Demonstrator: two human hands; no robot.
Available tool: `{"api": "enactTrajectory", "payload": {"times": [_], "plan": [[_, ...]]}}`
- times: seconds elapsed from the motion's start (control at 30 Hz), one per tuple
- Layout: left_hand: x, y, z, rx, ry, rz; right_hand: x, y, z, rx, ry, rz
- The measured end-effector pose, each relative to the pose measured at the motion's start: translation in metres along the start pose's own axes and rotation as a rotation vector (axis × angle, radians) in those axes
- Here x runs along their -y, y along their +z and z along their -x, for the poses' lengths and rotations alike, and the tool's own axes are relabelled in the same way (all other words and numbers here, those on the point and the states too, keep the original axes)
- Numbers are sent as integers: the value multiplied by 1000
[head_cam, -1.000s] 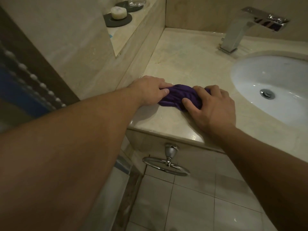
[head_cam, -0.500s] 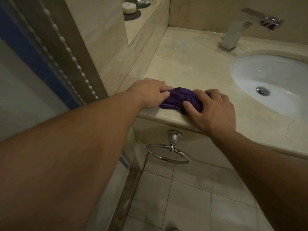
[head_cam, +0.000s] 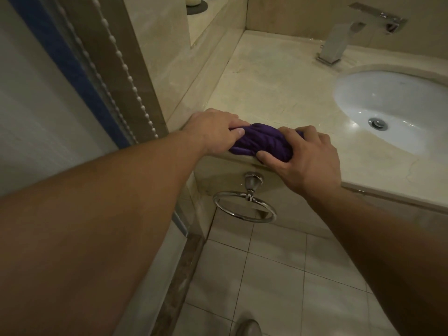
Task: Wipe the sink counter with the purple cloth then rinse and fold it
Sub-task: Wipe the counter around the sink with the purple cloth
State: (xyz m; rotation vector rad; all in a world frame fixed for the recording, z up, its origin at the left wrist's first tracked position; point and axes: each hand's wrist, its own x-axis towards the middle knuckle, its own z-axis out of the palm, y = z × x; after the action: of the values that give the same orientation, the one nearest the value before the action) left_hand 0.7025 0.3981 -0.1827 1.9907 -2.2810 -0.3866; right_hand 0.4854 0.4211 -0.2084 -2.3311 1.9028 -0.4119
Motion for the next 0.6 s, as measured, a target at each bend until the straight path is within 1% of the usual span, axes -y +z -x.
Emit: {"api": "enactTrajectory", "payload": {"times": [0.13,0.33,0.5,0.6], "plan": [[-1,2,11,-33,10,-12,1,0,5,14,-11,20],[-3,7,25,-112,31,-1,0,4,18,-16,-35,19],[-5,10,42,-118,48,4,1,-1,32,14,-58,32],[-10,9,59,-114,62,-14,2,-9,45,95,-74,57]]}}
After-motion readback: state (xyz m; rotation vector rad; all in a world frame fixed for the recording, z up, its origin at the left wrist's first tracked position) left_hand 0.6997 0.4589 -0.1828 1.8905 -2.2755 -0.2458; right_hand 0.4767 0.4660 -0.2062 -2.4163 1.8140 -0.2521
